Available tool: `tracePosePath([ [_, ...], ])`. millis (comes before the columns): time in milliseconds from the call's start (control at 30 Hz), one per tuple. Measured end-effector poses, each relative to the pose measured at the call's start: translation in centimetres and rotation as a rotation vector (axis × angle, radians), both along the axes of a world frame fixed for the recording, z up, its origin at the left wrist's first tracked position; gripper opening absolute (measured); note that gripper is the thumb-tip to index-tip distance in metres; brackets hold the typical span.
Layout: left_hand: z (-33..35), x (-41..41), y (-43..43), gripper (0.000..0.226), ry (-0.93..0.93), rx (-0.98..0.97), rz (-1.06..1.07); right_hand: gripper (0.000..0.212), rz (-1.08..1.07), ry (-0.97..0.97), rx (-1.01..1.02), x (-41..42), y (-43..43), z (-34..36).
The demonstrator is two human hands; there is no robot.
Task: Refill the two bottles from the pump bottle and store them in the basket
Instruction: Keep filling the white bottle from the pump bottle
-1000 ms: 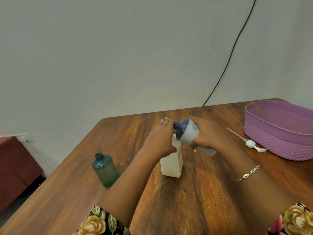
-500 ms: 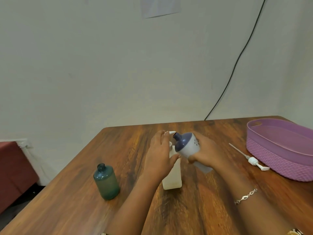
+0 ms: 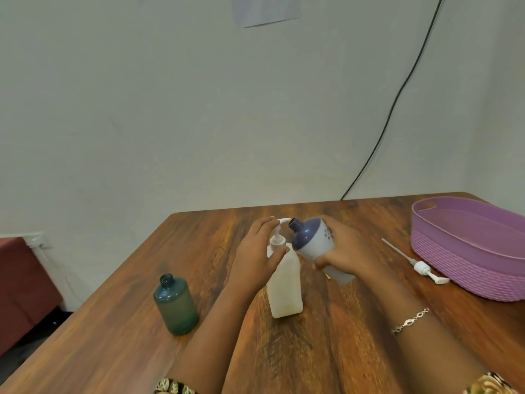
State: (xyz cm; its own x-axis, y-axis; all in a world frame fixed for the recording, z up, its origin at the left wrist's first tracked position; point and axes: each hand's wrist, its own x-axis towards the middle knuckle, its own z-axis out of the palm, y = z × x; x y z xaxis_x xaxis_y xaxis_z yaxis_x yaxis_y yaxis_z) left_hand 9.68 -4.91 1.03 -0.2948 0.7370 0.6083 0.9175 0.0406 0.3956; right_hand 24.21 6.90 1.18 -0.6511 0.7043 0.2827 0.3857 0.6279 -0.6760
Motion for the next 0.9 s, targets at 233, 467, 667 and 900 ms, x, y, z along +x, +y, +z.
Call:
tracePosePath([
  [233, 0.1, -1.0, 0.2, 0.031, -0.072, 0.090, -0.063, 0.074, 0.005, -0.006, 0.022, -0.1, -0.1, 0.2],
  [467, 0.6, 0.1, 0.2, 0.048, 0.118, -0.033, 0.015, 0.072, -0.011, -0.005, 0.068, 0.2, -0.2, 0.4],
  [667, 1.0, 2.2, 1.4, 0.061, 0.372, -0.183, 0.165, 0.075, -0.034, -0.013, 0.073, 0.0, -0.1, 0.5],
  [900, 1.0, 2.6, 2.1, 0.055, 0.307, -0.148, 0.127, 0.073, 0.007, -0.074, 0.087, 0.1, 0.0, 1.3],
])
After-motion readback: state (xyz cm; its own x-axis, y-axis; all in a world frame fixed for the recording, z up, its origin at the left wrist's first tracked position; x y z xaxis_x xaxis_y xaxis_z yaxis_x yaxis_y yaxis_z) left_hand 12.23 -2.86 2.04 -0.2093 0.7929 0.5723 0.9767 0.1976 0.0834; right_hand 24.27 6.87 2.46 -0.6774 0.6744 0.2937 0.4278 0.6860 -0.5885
